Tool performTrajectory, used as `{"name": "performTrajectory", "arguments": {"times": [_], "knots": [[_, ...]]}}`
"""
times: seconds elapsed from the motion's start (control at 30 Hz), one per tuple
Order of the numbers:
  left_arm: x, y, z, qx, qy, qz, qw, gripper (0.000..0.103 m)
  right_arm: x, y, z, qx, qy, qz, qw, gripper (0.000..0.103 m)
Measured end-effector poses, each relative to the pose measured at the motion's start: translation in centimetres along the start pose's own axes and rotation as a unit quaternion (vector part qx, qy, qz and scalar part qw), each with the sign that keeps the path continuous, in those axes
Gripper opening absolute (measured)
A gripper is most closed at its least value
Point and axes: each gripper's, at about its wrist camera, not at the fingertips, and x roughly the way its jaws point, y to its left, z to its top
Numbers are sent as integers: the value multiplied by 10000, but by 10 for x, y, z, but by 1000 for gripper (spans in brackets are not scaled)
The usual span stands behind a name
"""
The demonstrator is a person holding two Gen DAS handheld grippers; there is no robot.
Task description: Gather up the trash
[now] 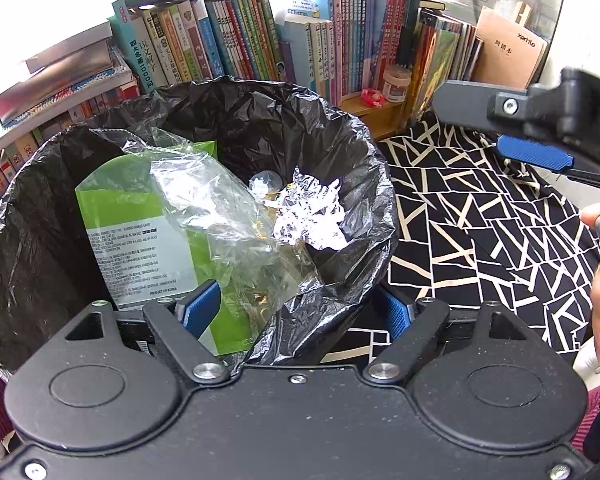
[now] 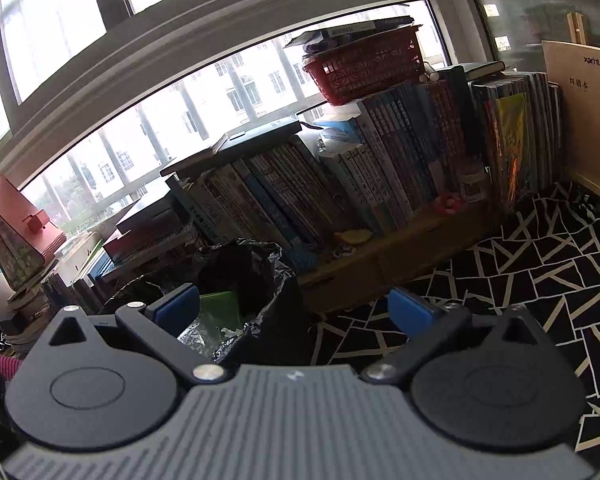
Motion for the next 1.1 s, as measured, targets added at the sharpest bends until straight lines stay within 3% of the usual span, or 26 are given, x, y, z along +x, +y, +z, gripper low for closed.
{"name": "performTrajectory", "arguments": {"times": [0.77, 0.9, 1.1], "knots": [[-3, 3, 2, -168, -50, 19, 9998, 86, 4, 4, -4, -265, 212, -111, 9994, 103], [-4, 4, 2, -216, -92, 15, 9997, 96, 7, 4, -5, -303, 317, -179, 9989, 103], [-3, 4, 2, -223, -110, 27, 9997, 96, 8, 5, -5, -378, 368, -204, 9984, 103]]}}
